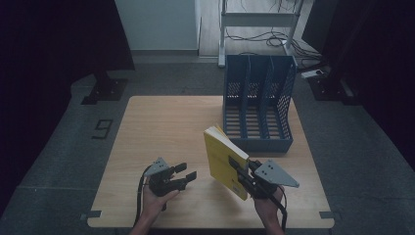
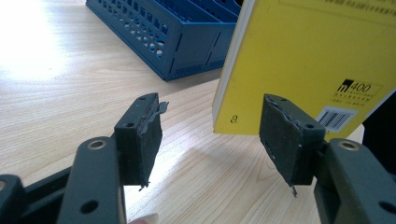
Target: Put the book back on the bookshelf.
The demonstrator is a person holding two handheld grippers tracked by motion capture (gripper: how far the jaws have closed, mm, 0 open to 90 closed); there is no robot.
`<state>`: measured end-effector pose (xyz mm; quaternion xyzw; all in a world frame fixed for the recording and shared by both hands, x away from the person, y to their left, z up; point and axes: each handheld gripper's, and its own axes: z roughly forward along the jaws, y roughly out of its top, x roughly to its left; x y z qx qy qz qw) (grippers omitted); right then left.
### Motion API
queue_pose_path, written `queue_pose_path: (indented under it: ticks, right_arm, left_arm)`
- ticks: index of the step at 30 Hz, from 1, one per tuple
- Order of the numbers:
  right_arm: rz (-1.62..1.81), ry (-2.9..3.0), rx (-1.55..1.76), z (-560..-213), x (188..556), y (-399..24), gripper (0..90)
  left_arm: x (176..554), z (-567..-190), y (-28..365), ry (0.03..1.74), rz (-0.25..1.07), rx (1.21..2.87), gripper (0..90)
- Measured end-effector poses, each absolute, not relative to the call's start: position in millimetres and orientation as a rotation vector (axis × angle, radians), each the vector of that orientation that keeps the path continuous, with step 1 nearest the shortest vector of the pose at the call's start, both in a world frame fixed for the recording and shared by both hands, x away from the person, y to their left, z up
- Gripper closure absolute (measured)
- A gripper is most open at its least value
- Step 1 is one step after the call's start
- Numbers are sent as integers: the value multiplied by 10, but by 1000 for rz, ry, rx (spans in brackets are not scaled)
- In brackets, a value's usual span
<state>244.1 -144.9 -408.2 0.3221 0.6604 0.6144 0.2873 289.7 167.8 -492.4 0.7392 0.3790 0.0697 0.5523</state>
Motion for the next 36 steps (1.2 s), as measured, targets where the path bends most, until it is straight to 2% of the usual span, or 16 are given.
queue_pose_path:
  ticks: [36]
  right_arm:
    - [1637,1721,857,-3831,2571,-1390,751]
  left_arm:
    - [2895,-4977,1659,914,143,1777,387]
